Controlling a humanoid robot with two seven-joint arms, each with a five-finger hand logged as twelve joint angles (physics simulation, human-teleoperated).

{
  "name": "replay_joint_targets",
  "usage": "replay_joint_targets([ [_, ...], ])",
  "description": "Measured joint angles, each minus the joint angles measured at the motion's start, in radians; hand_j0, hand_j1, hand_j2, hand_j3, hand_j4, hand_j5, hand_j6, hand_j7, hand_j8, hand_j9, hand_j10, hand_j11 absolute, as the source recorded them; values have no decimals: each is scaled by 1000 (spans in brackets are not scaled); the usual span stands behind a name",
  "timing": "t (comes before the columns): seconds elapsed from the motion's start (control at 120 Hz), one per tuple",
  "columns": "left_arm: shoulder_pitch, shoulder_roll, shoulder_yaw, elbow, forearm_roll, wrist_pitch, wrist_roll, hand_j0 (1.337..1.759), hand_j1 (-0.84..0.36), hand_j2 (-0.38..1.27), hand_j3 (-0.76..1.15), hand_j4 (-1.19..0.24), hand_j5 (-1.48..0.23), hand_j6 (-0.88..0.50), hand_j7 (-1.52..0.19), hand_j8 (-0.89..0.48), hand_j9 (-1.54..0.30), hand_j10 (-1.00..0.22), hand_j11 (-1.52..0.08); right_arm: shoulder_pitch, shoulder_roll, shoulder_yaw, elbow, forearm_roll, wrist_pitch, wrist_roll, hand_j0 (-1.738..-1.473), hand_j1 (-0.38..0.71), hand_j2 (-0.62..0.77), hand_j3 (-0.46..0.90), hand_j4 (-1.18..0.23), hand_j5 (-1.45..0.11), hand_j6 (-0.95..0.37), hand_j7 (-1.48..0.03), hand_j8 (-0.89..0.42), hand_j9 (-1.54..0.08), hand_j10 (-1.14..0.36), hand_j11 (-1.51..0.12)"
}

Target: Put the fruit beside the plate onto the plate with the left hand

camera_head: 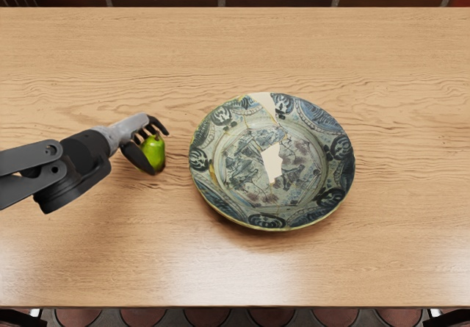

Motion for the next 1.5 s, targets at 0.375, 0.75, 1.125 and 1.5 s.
replay_joint_targets([
  [0.375,-7,4,10,4,-13,-5,1,1654,-219,306,0,-574,-712,-473,-727,-396,-746,-518,-748,0,0,0,0,0,0,0,-1658,-331,-3,0,-15,-20,-15,-20,-15,-20,-15,-20],
  [0.75,-26,54,-275,106,-295,-359,1,1656,-213,356,0,-600,-819,-475,-815,-391,-814,-523,-808,0,0,0,0,0,0,0,-1658,-331,-3,0,-15,-20,-15,-20,-15,-20,-15,-20],
  [1.125,-156,68,-361,134,-509,-569,2,1657,-272,457,0,-600,-841,-455,-832,-372,-824,-497,-811,0,0,0,0,0,0,0,-1658,-331,-3,0,-15,-20,-15,-20,-15,-20,-15,-20],
  [1.5,-137,-119,-340,140,-531,-614,1,1658,-295,505,0,-599,-849,-446,-831,-365,-821,-490,-813,0,0,0,0,0,0,0,-1658,-331,-3,0,-15,-20,-15,-20,-15,-20,-15,-20],
])
